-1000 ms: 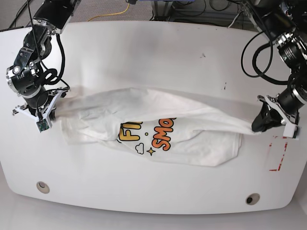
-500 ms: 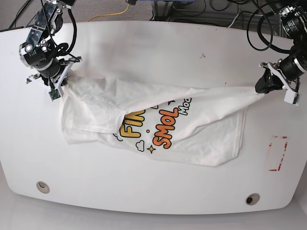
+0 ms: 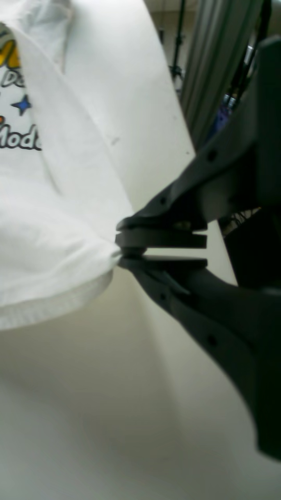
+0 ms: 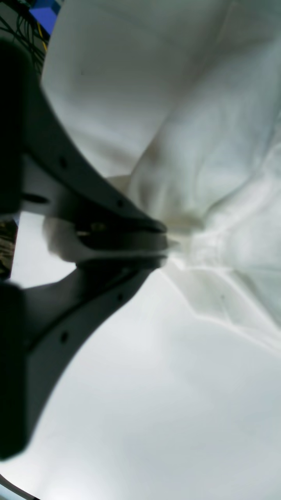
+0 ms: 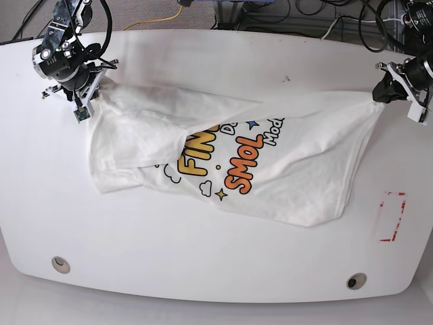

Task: Layout the t-shirt on the table in an organized manner, then fold the t-shirt properly
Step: 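Lay the shirt flat and open both grippers to release the hem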

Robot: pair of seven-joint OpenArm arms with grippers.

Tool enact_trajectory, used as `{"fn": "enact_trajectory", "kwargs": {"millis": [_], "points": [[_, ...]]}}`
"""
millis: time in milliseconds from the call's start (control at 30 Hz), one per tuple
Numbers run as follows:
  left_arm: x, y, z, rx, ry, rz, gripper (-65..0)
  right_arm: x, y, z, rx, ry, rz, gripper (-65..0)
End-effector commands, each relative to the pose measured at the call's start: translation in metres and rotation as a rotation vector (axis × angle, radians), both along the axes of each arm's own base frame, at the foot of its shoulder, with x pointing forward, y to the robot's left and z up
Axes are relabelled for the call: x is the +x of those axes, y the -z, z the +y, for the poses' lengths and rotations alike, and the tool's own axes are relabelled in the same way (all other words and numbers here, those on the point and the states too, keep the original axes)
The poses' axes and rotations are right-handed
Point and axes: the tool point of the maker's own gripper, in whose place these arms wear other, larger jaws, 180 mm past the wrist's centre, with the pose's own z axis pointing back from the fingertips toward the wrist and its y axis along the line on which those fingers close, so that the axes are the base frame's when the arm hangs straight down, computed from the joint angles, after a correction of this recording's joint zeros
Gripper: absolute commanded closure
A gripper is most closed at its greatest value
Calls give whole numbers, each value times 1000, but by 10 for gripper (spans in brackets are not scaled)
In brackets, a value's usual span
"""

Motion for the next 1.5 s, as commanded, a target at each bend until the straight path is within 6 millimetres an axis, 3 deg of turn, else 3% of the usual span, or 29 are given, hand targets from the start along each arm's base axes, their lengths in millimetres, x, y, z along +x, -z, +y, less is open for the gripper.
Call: {"fn": "enact_trajectory", "kwargs": {"millis": [0, 200, 367, 533, 900, 1167, 1300, 1467], "points": [[4, -8, 5, 16, 12, -27, 0, 8, -13, -11, -42, -13, -37, 0], [-7, -3, 20, 88, 16, 41, 0, 0, -13, -22, -81, -27, -7, 0], [-22, -7, 47, 150, -37, 73, 0, -13, -10, -30, -109, -40, 34, 0], [-25, -11, 59, 177, -41, 86, 0, -23, -2, -31, -103, -37, 68, 0], [-42, 4, 48, 166, -1, 156, -1, -45, 21, -7, -41, -39, 134, 0], [-52, 12, 42, 156, 19, 193, -4, -53, 26, -13, -95, -11, 168, -6], [-55, 14, 41, 158, 30, 209, -4, -54, 26, -17, -116, -9, 175, -92], [-59, 15, 40, 160, 36, 220, -4, -59, 27, -18, -120, -7, 187, -320]]}}
